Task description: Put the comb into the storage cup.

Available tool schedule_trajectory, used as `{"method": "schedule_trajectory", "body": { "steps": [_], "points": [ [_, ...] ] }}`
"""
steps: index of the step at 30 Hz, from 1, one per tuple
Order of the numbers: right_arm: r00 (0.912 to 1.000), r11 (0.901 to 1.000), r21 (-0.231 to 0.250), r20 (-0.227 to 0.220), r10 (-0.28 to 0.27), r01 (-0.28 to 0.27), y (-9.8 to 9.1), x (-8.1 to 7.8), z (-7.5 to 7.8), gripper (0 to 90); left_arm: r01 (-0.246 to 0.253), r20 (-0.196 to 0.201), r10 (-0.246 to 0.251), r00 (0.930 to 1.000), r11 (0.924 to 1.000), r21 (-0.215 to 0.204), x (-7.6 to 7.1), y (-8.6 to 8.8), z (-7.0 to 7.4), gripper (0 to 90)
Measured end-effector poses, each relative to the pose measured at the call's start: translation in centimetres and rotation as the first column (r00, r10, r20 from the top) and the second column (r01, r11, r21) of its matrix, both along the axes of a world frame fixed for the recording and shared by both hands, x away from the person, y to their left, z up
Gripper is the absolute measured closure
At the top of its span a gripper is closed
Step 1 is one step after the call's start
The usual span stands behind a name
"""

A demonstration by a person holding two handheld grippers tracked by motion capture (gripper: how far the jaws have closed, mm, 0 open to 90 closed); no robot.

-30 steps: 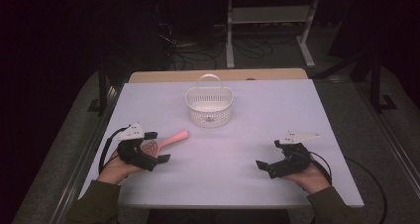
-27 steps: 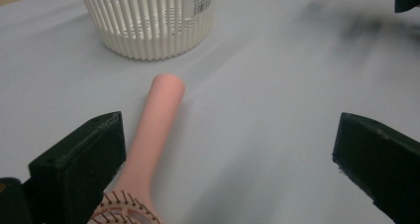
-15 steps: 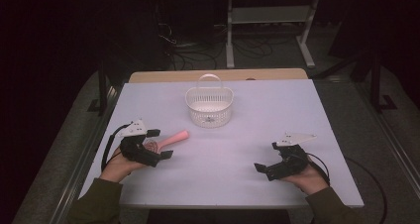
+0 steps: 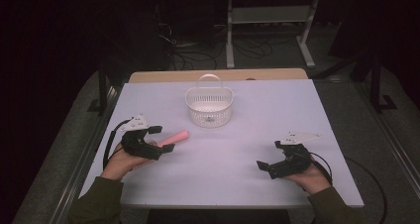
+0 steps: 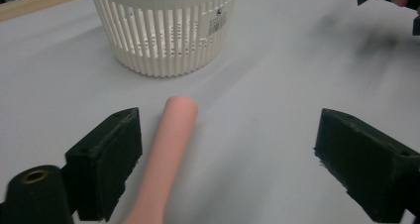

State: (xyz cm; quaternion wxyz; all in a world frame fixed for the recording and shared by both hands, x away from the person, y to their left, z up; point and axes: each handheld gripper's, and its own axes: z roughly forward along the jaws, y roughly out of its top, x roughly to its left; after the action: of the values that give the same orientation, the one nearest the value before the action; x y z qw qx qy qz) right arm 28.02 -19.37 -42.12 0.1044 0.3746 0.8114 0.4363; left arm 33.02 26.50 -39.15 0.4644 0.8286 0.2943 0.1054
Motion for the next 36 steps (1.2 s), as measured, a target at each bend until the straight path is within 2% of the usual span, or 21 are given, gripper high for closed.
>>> {"method": "schedule_trajectory", "body": {
  "steps": [12,21,36],
  "points": [
    [1.0,1.0,0.004,0.002,0.001,-0.001,0.0,0.0,0.1,0.0,-0.036,-0.014,0.036,0.9993,0.9993,0.006,1.0,-0.1,0.2,18.0],
    [1.0,1.0,0.007,0.005,0.001,-0.001,0.1,0.0,0.1,0.0,-0.027,-0.003,0.027,0.9996,0.9996,-0.007,2.1,-0.5,0.8,24.8],
    [1.0,1.0,0.003,-0.002,0.006,-0.006,0.1,0.0,0.1,0.0,-0.018,-0.016,0.018,0.9997,0.9998,0.01,3.6,-1.4,0.8,32.9]
  ]
}}
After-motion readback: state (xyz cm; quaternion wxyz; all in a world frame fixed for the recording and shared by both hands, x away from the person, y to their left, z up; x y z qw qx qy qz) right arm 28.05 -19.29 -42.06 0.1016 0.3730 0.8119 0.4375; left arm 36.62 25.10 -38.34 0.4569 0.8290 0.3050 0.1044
